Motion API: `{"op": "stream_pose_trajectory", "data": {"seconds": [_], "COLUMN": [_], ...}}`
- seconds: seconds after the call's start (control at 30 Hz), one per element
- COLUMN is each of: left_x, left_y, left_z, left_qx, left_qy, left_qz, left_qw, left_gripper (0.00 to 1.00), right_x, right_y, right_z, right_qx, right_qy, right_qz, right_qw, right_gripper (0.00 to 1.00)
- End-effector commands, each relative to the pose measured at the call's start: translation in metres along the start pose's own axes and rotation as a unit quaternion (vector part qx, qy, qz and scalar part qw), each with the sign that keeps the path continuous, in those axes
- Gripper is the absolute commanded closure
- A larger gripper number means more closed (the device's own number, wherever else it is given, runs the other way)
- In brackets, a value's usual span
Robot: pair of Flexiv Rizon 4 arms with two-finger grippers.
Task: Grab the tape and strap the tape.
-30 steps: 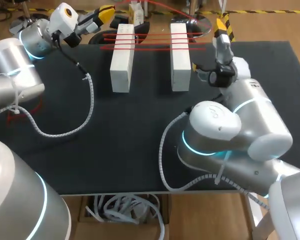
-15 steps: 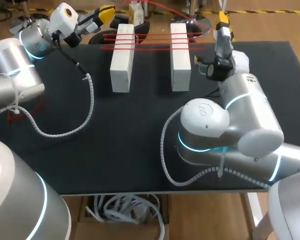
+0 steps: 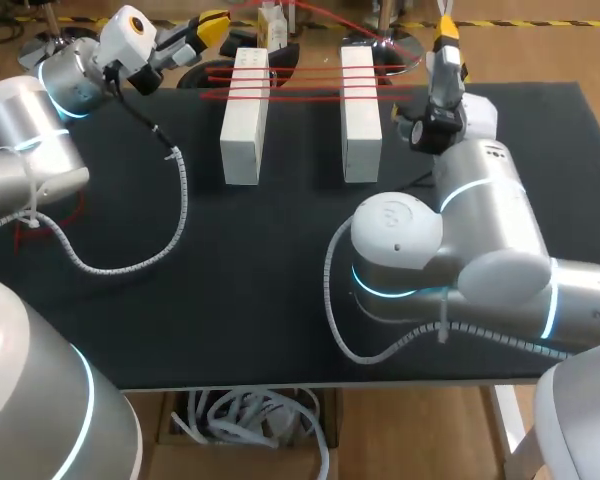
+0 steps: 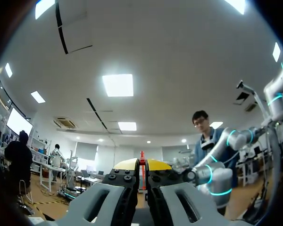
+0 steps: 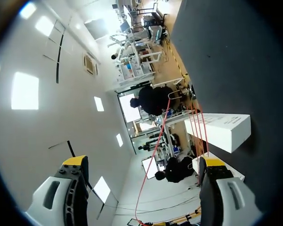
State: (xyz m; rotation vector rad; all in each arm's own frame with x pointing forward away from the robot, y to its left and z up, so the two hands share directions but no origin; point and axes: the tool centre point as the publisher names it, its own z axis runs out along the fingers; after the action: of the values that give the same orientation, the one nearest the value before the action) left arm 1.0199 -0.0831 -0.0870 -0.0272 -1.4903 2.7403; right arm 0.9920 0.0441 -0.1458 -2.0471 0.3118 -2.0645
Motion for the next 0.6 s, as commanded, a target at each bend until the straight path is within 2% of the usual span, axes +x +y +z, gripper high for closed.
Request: {"op": "stream_pose_trajectory", "data": {"seconds": [0.03,0.07,0.13,0.2,0.27,0.4,0.5,0.6], "left_x": [-0.001,-0.001,-0.001,-0.001,-0.001,-0.001,-0.001,-0.001], "left_y": [0.001,0.001,0.001,0.001,0.001,0.001,0.001,0.001], "left_z": [-0.001,-0.001,-0.001,-0.001,-0.001,-0.001,-0.001,-0.001], "left_qx": [0.001,0.001,0.001,0.001,0.001,0.001,0.001,0.001], "left_qy": [0.002,0.002,0.002,0.002,0.002,0.002,0.002,0.002], "left_qz": [0.000,0.000,0.000,0.000,0.000,0.000,0.000,0.000], "left_qw": [1.000,1.000,1.000,1.000,1.000,1.000,1.000,1.000], "left_gripper": [1.00,1.00,1.00,1.00,1.00,1.00,1.00,1.00], "right_x": [-0.002,-0.002,-0.001,-0.001,-0.001,0.001,0.001,0.002], "right_y": [0.002,0.002,0.005,0.006,0.007,0.008,0.010,0.013], "right_z": [0.006,0.007,0.009,0.012,0.014,0.017,0.022,0.026], "right_qx": [-0.009,-0.009,-0.012,-0.015,-0.017,-0.019,-0.023,-0.028], "right_qy": [0.008,0.009,0.011,0.013,0.015,0.019,0.021,0.024], "right_qz": [-0.002,-0.002,-0.002,-0.002,-0.001,0.000,-0.001,-0.002], "right_qw": [1.000,1.000,1.000,1.000,1.000,1.000,0.999,0.999], "right_gripper": [0.10,0.13,0.11,0.26,0.27,0.43,0.51,0.53]}}
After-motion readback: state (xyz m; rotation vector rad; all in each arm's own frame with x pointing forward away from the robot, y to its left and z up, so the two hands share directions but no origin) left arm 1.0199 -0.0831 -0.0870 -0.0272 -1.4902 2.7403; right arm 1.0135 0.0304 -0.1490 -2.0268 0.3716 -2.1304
